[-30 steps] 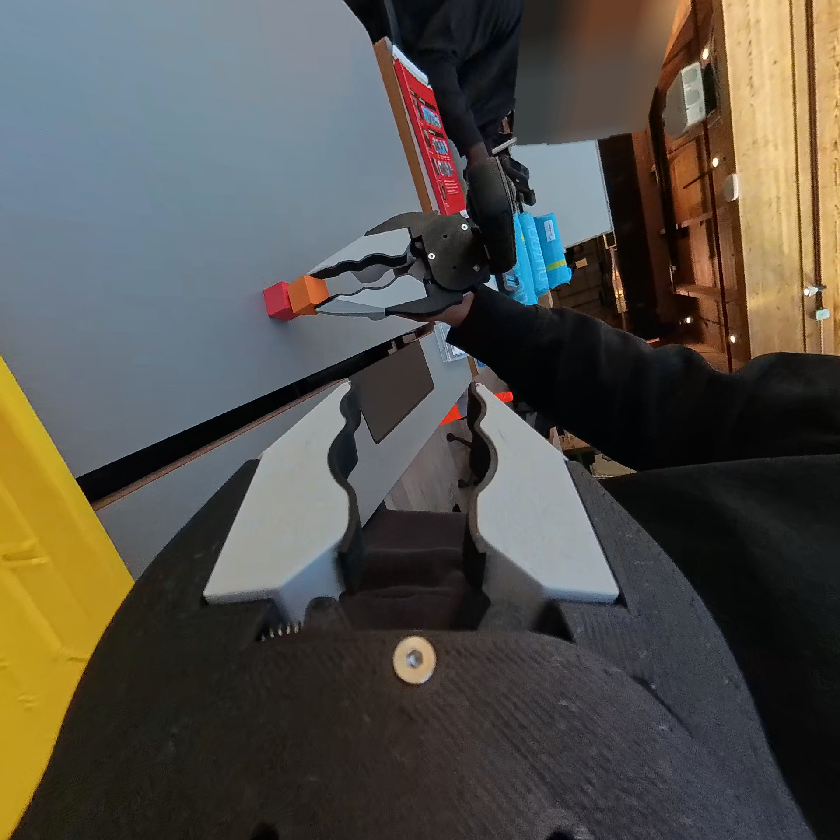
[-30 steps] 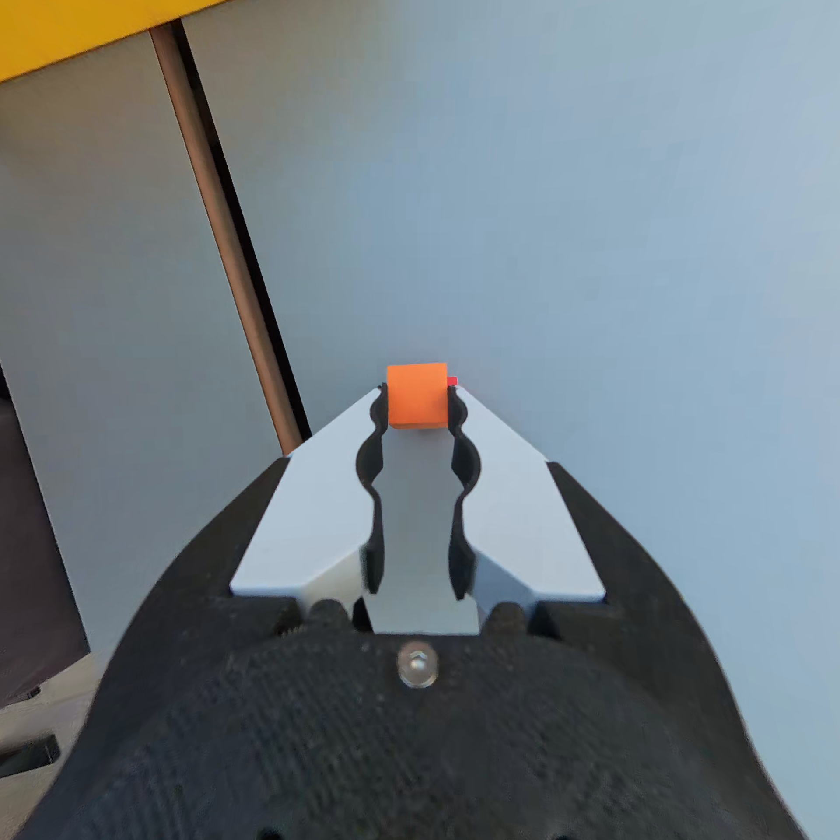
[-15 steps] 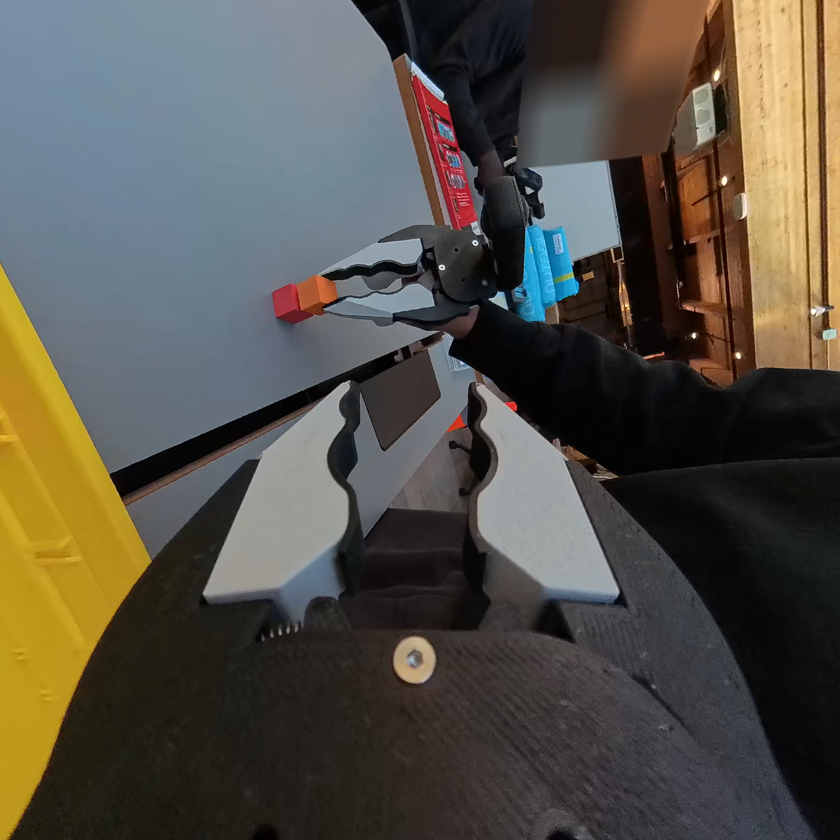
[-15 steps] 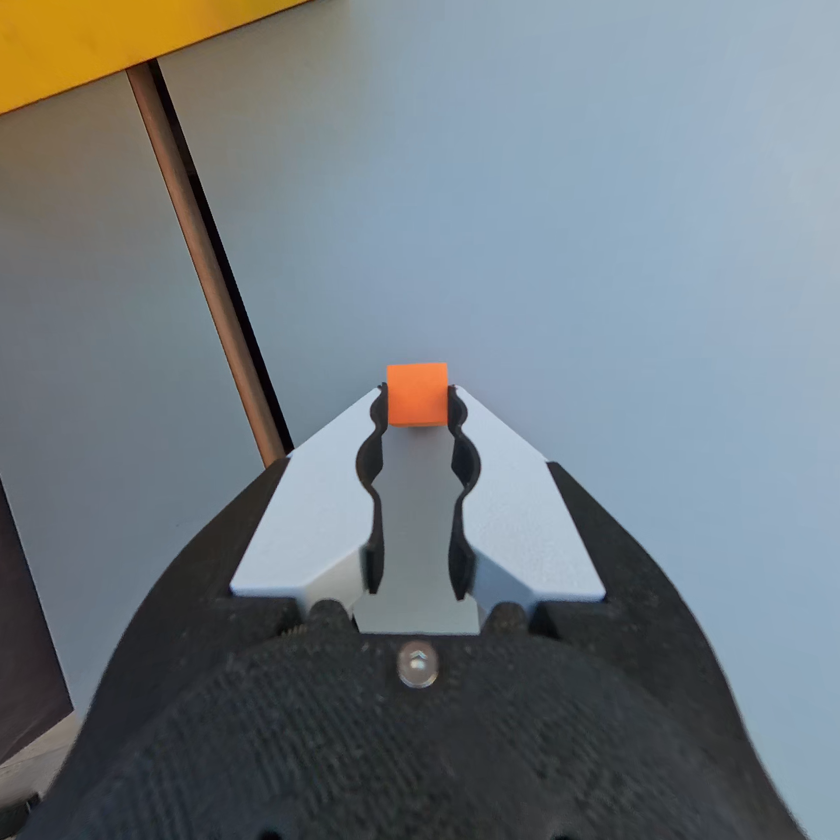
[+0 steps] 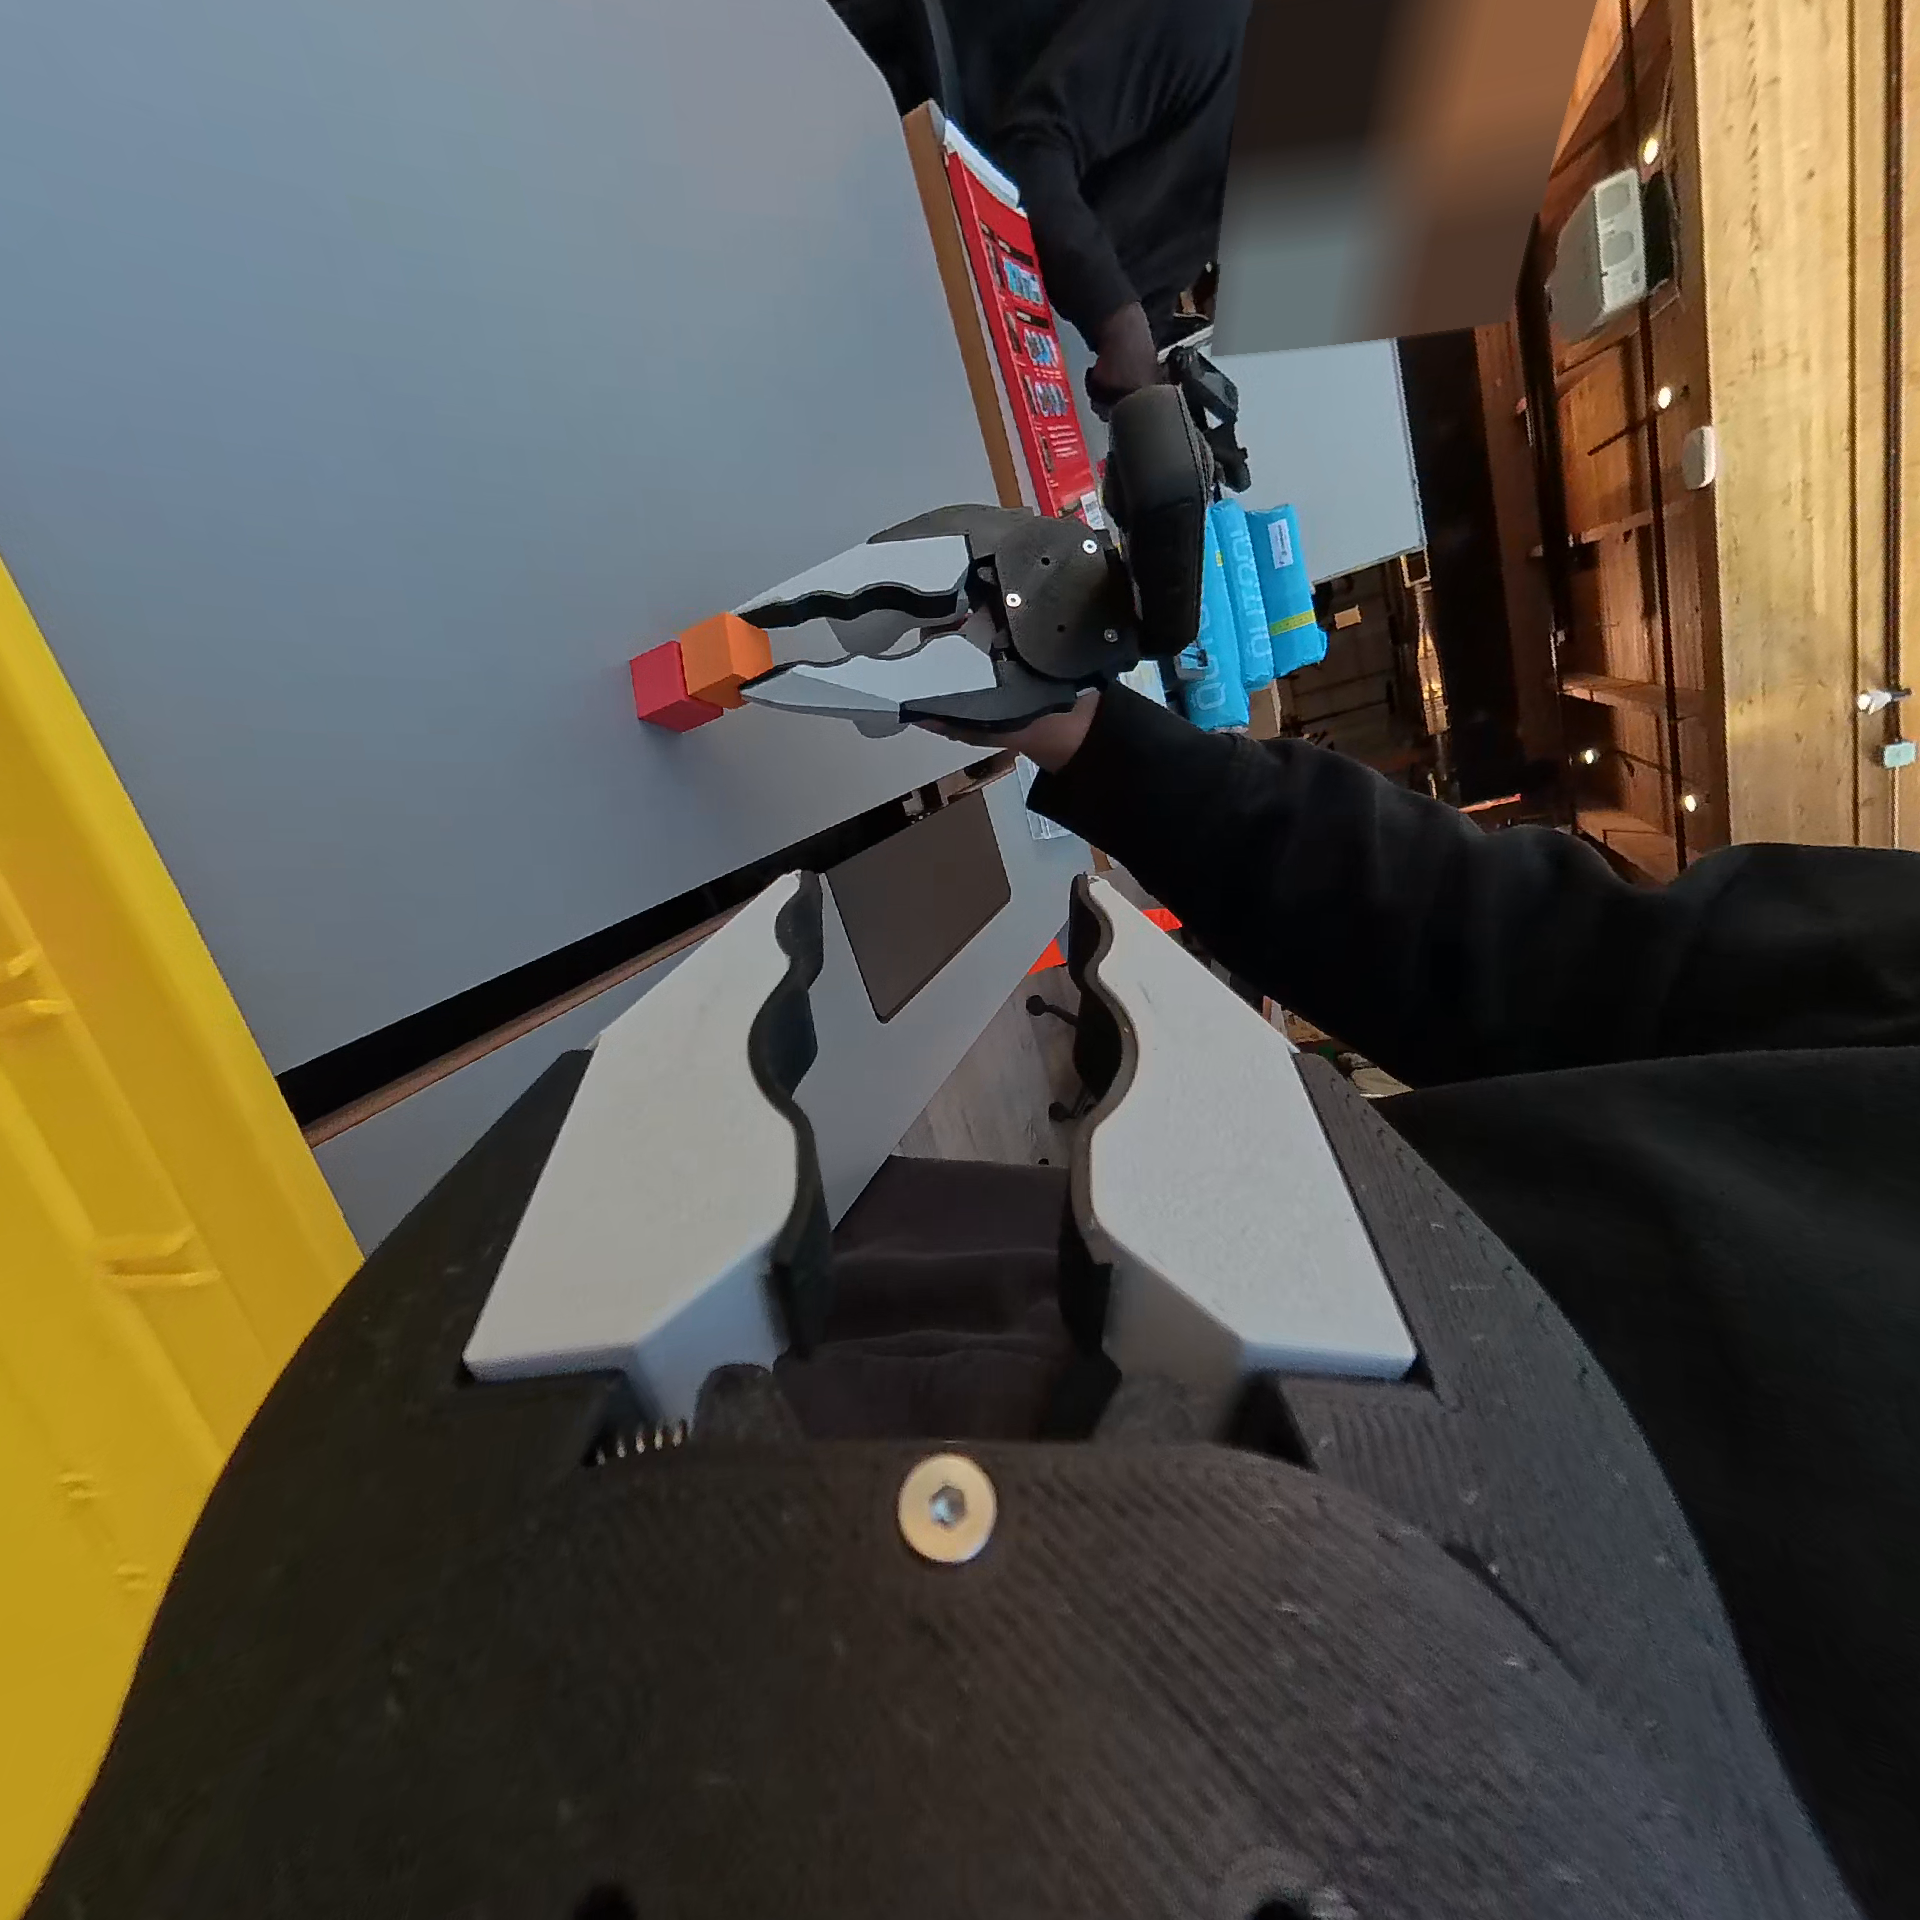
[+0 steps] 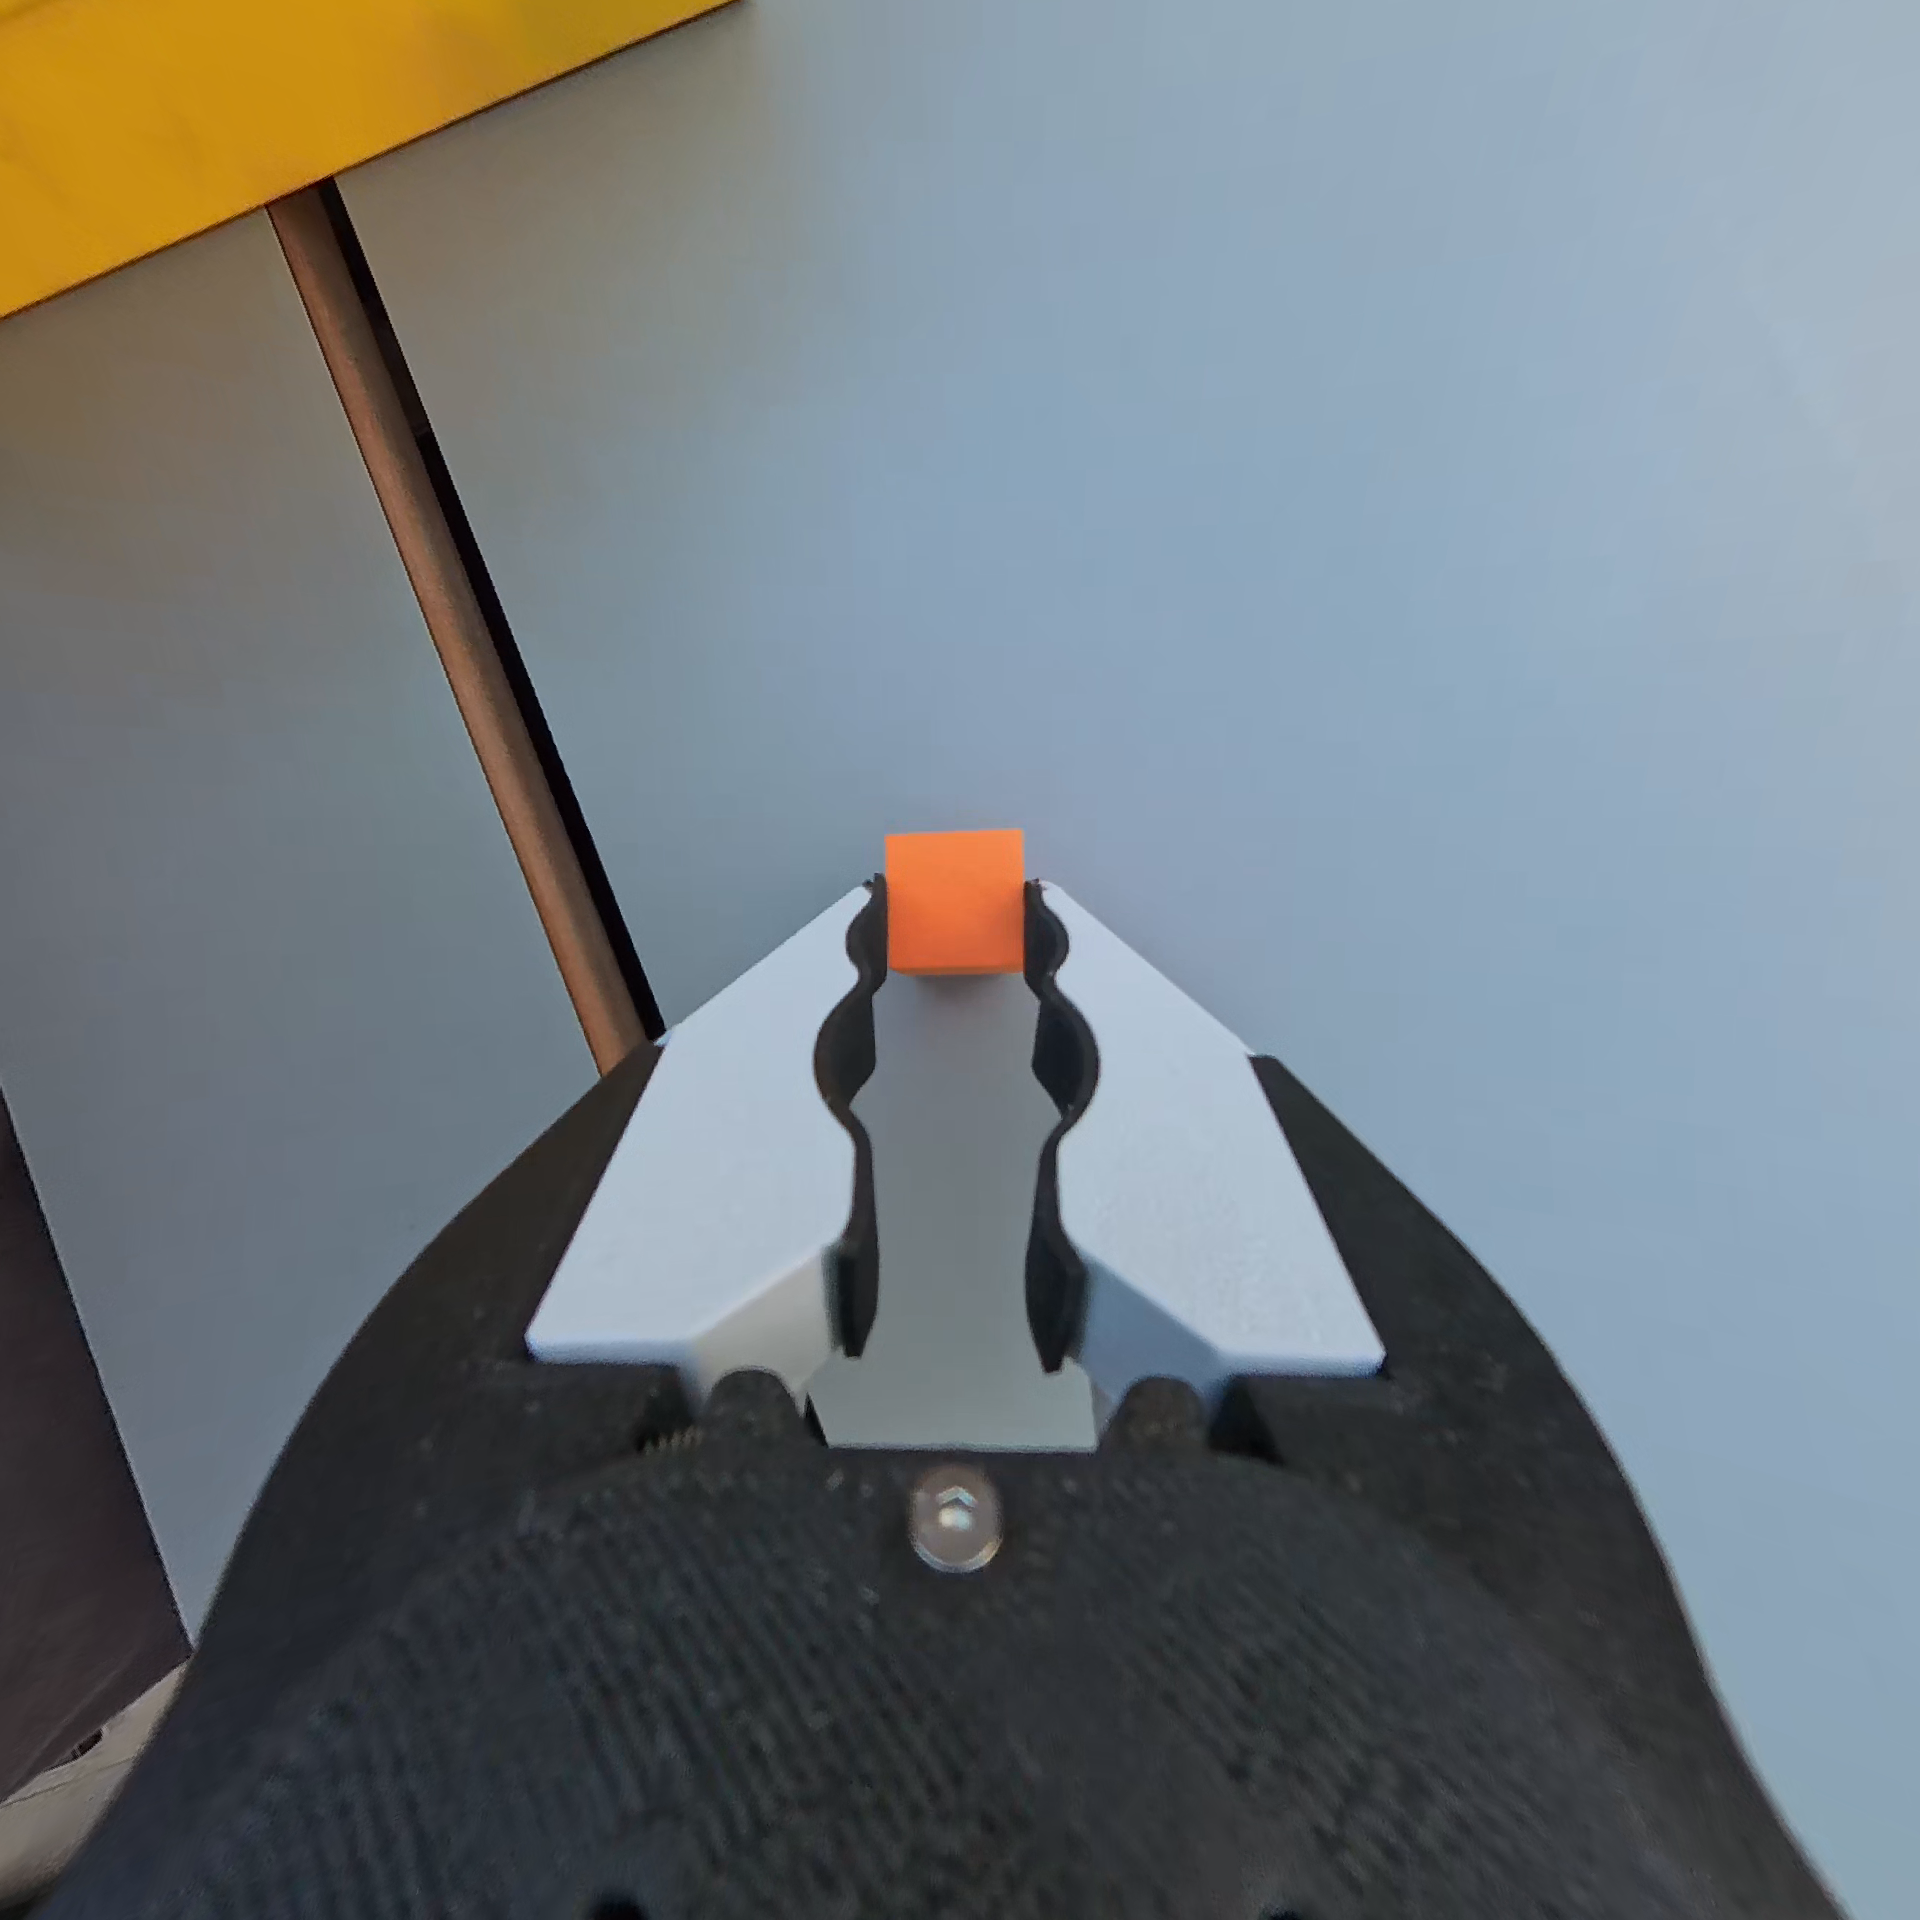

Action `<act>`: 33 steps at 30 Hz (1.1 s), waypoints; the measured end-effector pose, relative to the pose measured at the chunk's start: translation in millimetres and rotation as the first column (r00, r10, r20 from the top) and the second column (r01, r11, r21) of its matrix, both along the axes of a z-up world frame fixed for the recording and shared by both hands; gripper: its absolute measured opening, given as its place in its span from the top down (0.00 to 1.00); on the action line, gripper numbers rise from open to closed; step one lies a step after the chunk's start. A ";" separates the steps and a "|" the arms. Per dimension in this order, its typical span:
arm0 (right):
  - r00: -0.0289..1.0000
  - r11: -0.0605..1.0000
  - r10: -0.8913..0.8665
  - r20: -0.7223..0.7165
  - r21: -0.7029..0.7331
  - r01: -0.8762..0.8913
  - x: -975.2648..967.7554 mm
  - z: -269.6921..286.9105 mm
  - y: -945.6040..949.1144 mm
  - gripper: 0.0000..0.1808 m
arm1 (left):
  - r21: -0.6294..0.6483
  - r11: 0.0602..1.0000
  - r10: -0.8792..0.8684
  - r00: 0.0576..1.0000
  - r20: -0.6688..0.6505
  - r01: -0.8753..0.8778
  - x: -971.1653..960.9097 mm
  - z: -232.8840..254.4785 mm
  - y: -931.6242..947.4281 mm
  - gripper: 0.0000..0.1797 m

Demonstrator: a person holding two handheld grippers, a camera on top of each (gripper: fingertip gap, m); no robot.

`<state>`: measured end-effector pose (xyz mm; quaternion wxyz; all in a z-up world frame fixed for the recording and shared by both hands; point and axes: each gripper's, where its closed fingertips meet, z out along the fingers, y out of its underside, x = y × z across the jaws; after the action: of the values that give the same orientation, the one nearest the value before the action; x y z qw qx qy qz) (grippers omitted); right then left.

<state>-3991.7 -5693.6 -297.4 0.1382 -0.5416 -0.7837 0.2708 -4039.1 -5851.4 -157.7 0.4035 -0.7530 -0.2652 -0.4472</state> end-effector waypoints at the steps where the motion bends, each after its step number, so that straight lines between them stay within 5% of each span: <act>1: 1.000 1.000 0.001 0.003 -0.001 -0.001 0.2 -0.3 -0.2 0.87 | -0.001 1.000 0.001 1.000 0.002 -0.001 -0.1 -0.4 -0.2 0.75; 21: 1.000 1.000 0.011 0.007 -0.002 -0.011 -1.2 -2.9 -0.6 0.87 | -0.004 1.000 -0.001 1.000 0.010 0.001 -2.4 -2.9 2.3 0.75; 25: 1.000 1.000 -0.005 0.004 0.030 0.005 -2.2 -1.7 2.7 0.79 | -0.009 1.000 0.011 1.000 -0.005 -0.011 -7.9 -3.7 -1.0 0.75; 33: 0.975 0.981 -0.195 -0.107 -0.031 0.193 -2.8 40.9 9.4 0.75 | -0.127 0.951 0.229 0.919 -0.322 -0.282 -99.7 -59.4 -35.0 0.75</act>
<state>-3994.5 -5684.3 -256.5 0.2011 -0.6013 -0.7154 0.2935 -4138.8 -5886.4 -217.1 0.4282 -0.8032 -0.3337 -0.2452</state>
